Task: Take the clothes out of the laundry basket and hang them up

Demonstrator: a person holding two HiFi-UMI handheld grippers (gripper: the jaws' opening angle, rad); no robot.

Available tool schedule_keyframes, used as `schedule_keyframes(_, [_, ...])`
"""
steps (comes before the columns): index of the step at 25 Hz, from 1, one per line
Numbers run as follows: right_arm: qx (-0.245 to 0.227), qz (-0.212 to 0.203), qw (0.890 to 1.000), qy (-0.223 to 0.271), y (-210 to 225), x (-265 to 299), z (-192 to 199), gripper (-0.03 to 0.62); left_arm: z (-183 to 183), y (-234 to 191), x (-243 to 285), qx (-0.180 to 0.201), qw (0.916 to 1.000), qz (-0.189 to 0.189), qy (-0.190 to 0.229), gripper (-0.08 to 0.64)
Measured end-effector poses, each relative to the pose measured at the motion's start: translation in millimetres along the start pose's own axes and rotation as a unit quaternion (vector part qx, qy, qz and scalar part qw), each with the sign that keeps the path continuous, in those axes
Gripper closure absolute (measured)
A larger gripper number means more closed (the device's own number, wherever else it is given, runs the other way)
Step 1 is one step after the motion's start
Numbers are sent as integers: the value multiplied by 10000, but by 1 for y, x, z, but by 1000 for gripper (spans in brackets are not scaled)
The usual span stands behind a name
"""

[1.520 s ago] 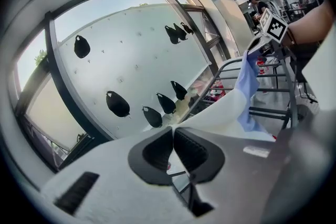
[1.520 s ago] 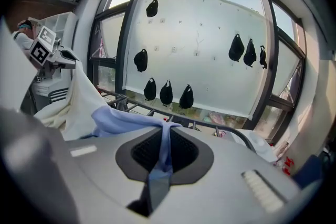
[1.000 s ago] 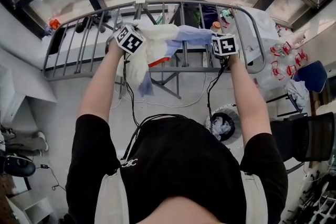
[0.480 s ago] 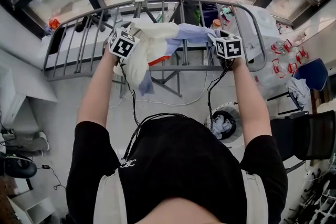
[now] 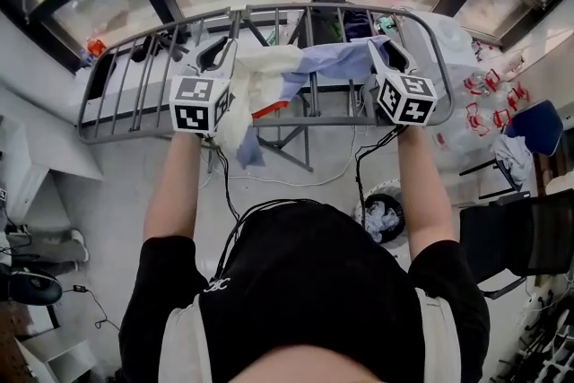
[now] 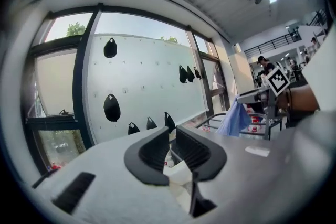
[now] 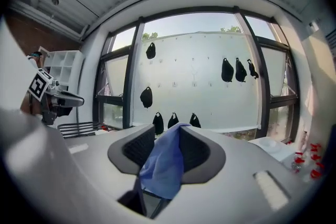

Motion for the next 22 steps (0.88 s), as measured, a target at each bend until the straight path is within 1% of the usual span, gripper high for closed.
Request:
schedule_keyframes(2, [28, 102, 9999, 40, 2, -12, -5, 439, -6, 12, -9, -261, 9995, 29, 179, 545])
schedule_keyframes(4, [78, 132, 9998, 91, 4, -23, -7, 457, -8, 24, -15, -386, 9988, 60, 289, 557])
schedule_keyframes(8, [157, 139, 9997, 109, 9, -47, -5, 463, -4, 54, -19, -243, 9991, 181, 307, 557])
schedule_keyframes(11, [226, 84, 9997, -34, 14, -62, 6, 462, 3, 82, -16, -139, 9990, 348, 238, 557])
schedule_keyframes(16, [388, 144, 9989, -227, 21, -95, 29, 462, 15, 131, -8, 49, 9976, 685, 105, 557])
schedule_keyframes(22, [450, 505, 9975, -180, 38, -140, 39, 463, 27, 184, 9, -92, 9926, 1209, -41, 557])
Point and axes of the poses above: the fingertips, and each gripper's own axes: x forward along the fingers, y to its right, z out of its underside, the point moved 5 cm from there along -x, backward along the fingers, and after that the axes turned 13 degrees about -x, right-handed, at the moved point
